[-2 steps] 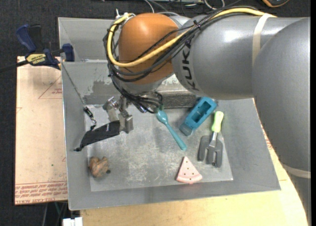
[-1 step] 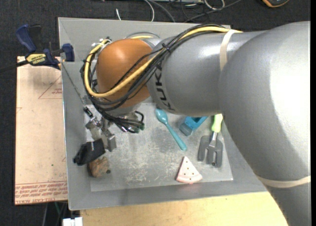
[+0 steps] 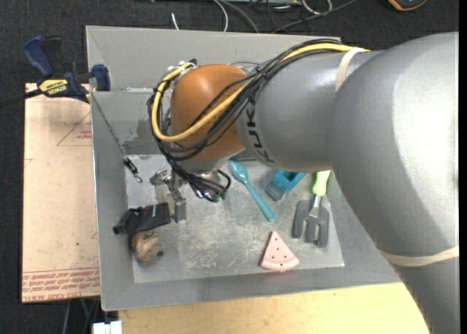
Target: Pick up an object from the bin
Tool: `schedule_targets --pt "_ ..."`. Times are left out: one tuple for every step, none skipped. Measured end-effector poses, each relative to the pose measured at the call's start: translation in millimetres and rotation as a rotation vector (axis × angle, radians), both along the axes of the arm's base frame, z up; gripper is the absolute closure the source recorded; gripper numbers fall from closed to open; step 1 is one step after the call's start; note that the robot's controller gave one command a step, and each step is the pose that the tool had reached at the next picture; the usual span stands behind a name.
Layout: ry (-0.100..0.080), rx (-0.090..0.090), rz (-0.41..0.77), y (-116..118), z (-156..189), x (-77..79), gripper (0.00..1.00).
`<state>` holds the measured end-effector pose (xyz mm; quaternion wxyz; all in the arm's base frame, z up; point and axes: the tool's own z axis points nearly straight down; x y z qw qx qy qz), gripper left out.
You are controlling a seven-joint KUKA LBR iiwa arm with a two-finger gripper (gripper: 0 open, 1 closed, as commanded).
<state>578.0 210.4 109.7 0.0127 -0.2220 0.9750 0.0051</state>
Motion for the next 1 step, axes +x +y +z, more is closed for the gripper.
schedule_targets --pt "-0.001 -0.001 0.026 11.7 -0.3 0.9 1.0"
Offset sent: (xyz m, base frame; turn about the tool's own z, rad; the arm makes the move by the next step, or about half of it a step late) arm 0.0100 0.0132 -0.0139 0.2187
